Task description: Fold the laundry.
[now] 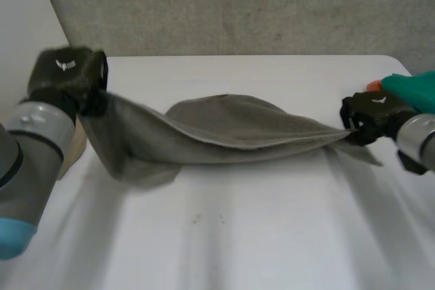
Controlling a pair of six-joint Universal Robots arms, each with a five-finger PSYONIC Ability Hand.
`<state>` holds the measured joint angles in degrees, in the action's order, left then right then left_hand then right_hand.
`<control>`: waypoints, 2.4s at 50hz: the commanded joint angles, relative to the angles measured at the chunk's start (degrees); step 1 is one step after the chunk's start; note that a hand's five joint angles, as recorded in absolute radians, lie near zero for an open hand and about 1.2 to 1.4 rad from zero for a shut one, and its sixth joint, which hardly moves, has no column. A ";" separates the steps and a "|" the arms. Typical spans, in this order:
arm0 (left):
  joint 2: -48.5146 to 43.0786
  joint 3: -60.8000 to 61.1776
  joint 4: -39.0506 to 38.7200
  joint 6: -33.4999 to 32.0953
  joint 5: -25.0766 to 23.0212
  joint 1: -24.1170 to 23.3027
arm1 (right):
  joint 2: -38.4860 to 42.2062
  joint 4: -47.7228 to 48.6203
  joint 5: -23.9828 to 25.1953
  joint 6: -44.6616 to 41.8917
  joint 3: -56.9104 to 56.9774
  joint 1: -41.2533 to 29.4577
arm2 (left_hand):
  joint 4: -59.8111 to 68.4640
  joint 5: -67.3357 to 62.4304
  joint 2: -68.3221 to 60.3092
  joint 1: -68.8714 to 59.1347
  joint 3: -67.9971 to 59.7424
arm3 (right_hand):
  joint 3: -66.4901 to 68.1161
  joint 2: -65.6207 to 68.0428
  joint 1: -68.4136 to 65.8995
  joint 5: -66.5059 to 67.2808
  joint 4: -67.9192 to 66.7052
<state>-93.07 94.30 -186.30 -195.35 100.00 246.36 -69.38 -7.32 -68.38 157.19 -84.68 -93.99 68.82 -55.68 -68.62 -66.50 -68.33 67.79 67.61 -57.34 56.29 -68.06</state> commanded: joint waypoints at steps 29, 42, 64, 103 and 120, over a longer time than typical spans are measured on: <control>-31.82 -37.25 -28.29 -18.04 -3.24 2.19 | 11.47 35.59 -19.16 -35.47 27.64 -11.48 | 11.18 -14.32 -11.38 -13.50 -11.67 | 12.21 12.39 -22.66 13.71 -11.94; -26.29 -24.53 -38.17 -16.47 -3.41 2.19 | 7.60 37.92 -17.67 -32.57 17.39 -12.62 | 11.18 -14.32 -11.38 -13.50 -11.67 | 12.21 12.39 -22.66 13.71 -11.94; -25.23 0.53 -38.08 -14.53 -3.59 2.90 | 9.88 28.42 -7.65 -2.08 -7.08 -7.61 | 11.18 -14.32 -11.38 -13.50 -11.67 | 9.44 9.61 -19.89 10.94 -9.17; -22.50 0.89 -34.66 -12.68 -3.32 3.86 | 20.42 16.55 -6.07 27.20 0.92 1.35 | 11.18 -14.32 -11.38 -13.50 -11.67 | -4.83 -4.65 -5.62 -3.33 5.10; -14.07 3.96 -22.36 -13.47 -3.59 3.95 | 7.78 15.15 -4.84 13.96 -2.15 2.32 | 11.18 -14.32 -11.38 -13.50 -11.67 | 12.21 12.39 -22.66 13.71 -11.94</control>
<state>-111.02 96.30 -214.30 -208.21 96.56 250.22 -55.62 8.98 -74.17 181.82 -84.63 -92.06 68.84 -55.68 -68.80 -66.50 -68.50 67.67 66.50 -53.67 55.49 -68.10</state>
